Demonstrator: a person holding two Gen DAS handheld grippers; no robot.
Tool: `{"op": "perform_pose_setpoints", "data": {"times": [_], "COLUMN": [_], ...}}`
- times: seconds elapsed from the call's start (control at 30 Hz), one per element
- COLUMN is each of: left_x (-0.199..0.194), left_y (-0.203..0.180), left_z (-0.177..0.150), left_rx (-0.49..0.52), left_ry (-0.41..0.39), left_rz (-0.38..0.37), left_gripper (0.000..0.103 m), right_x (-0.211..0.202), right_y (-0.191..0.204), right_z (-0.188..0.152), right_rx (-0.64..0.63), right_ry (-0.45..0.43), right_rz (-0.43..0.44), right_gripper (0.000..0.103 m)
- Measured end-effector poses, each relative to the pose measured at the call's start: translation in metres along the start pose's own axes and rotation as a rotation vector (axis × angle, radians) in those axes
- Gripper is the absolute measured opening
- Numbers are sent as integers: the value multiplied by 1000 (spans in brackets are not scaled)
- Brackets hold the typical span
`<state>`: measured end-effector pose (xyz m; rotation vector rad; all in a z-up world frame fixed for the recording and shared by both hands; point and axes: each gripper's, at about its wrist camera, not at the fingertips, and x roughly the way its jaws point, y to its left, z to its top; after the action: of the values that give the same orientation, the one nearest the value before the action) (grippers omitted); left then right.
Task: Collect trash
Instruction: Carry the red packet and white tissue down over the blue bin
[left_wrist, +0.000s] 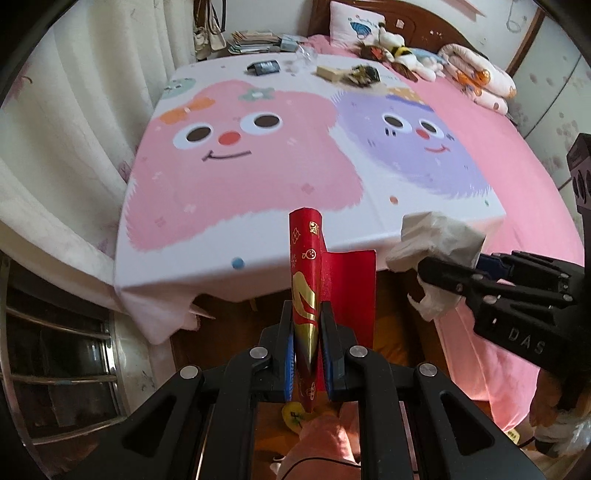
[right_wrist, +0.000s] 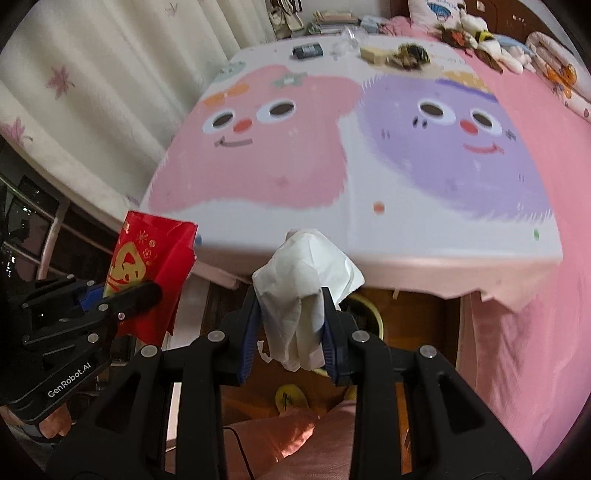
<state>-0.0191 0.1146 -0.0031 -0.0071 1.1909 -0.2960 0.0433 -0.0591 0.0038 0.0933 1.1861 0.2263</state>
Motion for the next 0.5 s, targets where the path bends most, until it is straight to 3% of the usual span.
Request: {"op": "perform_pose_setpoints", "data": {"times": [0.2,0.5], "left_x": [35,133], "left_y": [-16,-34], "left_z": [-21,-60], "left_rx": [-2,-65], "left_ry": [60,169], "left_rz": [13,-2], "left_gripper": [12,12], "right_x": [29,107], "right_y": [-15,-48], "right_z": [-27,-92], "right_rx": [9,-6], "right_ry": [71,200], "right_rz": [4,21], "right_gripper": [27,27]}}
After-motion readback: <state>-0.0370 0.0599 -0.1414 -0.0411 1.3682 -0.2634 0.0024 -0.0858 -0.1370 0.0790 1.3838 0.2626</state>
